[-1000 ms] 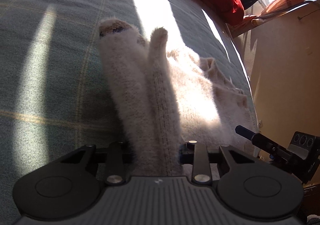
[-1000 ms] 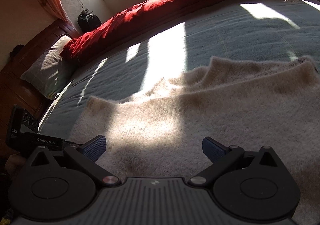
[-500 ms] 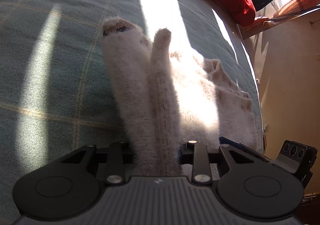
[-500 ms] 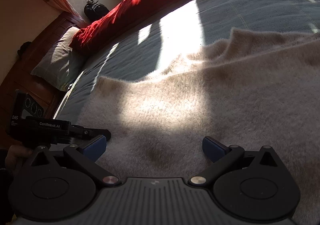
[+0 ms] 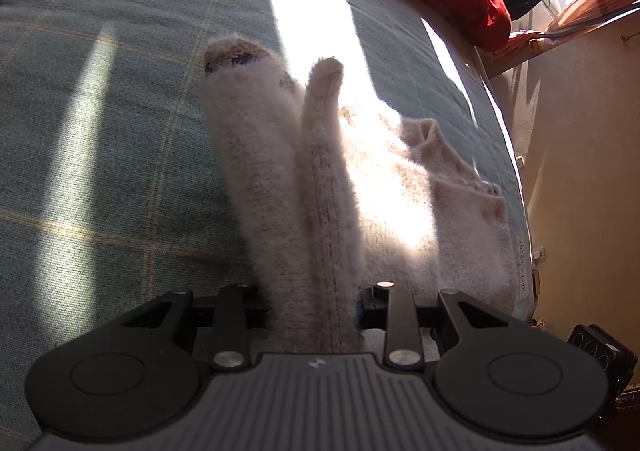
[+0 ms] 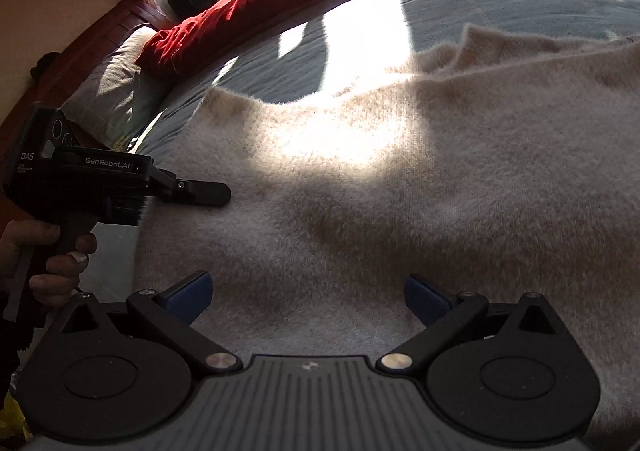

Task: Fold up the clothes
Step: 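Hold the sleeve cuff with the left tool while the right tool closes on the sweater body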

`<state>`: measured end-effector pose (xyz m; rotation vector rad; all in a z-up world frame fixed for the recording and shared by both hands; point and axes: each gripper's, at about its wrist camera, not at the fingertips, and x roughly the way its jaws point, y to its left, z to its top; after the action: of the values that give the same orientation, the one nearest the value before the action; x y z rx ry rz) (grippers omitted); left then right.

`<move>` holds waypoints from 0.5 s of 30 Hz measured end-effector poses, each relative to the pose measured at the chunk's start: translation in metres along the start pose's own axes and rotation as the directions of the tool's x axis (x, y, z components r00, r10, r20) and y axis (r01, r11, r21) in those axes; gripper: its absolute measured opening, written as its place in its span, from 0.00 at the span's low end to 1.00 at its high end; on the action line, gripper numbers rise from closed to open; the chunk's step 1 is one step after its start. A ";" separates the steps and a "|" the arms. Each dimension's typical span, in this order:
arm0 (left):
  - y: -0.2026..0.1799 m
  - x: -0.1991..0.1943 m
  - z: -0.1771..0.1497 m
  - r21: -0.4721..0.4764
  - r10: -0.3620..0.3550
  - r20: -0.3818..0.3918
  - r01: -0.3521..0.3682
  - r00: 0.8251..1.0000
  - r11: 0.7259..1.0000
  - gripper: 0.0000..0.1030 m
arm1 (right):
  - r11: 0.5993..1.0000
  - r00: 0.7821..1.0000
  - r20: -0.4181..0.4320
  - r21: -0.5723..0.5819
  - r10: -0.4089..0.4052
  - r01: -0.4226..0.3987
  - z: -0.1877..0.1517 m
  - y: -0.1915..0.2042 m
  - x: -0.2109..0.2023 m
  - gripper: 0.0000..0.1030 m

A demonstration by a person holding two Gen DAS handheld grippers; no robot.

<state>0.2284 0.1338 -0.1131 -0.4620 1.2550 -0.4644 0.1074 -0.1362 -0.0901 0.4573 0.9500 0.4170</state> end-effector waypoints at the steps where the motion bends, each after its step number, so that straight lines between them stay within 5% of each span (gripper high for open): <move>1: -0.002 0.000 0.000 0.002 0.008 0.000 -0.008 1.000 1.000 0.30 | 1.000 1.000 -0.006 0.006 -0.006 0.007 -0.002 0.000 -0.003 1.00; 7: -0.009 0.001 -0.001 0.000 0.037 0.001 -0.037 0.999 0.999 0.30 | 0.995 0.996 -0.086 0.090 -0.029 0.037 -0.037 -0.018 -0.006 1.00; 11: -0.013 -0.001 -0.001 0.002 0.051 0.006 -0.051 0.999 0.999 0.30 | 0.997 0.998 -0.053 0.071 -0.030 0.033 -0.034 -0.009 -0.018 1.00; 15: -0.020 -0.005 -0.002 0.026 0.063 0.011 -0.064 0.998 0.998 0.30 | 0.998 0.995 0.078 0.023 -0.060 0.058 -0.010 -0.005 -0.023 1.00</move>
<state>0.2239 0.1203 -0.0987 -0.4006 1.2483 -0.4238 0.0879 -0.1510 -0.0826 0.4605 0.8899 0.3336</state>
